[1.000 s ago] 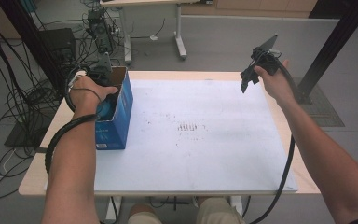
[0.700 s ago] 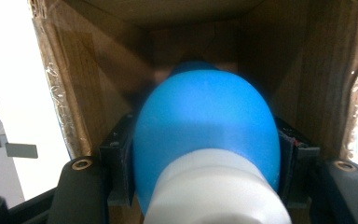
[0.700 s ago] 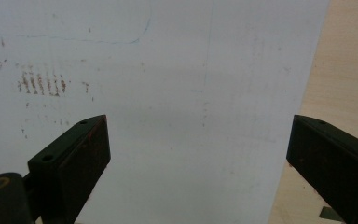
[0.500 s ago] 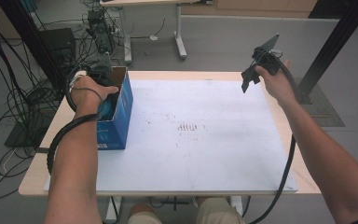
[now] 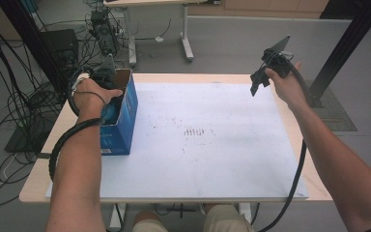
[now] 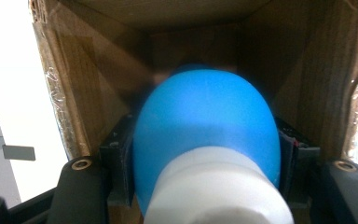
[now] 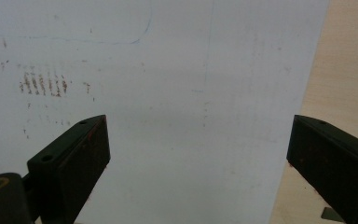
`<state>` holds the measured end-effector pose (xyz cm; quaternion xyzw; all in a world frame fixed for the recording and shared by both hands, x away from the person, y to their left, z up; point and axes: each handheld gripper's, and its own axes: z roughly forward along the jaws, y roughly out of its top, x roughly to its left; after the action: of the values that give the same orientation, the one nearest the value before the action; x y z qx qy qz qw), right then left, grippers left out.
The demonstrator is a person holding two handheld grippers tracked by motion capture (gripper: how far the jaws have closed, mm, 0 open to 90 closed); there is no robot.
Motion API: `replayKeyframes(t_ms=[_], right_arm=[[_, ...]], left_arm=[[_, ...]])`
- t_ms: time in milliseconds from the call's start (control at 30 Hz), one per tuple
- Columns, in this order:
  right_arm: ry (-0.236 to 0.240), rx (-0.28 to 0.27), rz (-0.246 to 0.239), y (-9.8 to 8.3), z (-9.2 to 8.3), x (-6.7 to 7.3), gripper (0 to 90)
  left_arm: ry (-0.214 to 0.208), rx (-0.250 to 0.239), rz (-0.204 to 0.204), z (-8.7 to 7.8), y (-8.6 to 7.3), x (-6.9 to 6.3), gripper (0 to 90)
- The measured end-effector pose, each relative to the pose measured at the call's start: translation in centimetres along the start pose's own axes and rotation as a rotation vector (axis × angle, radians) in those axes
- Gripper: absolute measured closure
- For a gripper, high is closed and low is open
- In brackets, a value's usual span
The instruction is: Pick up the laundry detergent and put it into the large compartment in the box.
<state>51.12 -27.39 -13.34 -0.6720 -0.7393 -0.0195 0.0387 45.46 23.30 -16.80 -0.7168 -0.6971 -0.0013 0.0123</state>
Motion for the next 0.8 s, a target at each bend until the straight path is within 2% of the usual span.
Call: replayKeyframes(t_ms=[800], right_arm=[[0.002, 0.003, -0.002, 0.11, 0.08, 0.20, 5.7]], left_arm=[[-0.006, 0.001, -0.005, 0.04, 0.02, 0.23, 37.1]])
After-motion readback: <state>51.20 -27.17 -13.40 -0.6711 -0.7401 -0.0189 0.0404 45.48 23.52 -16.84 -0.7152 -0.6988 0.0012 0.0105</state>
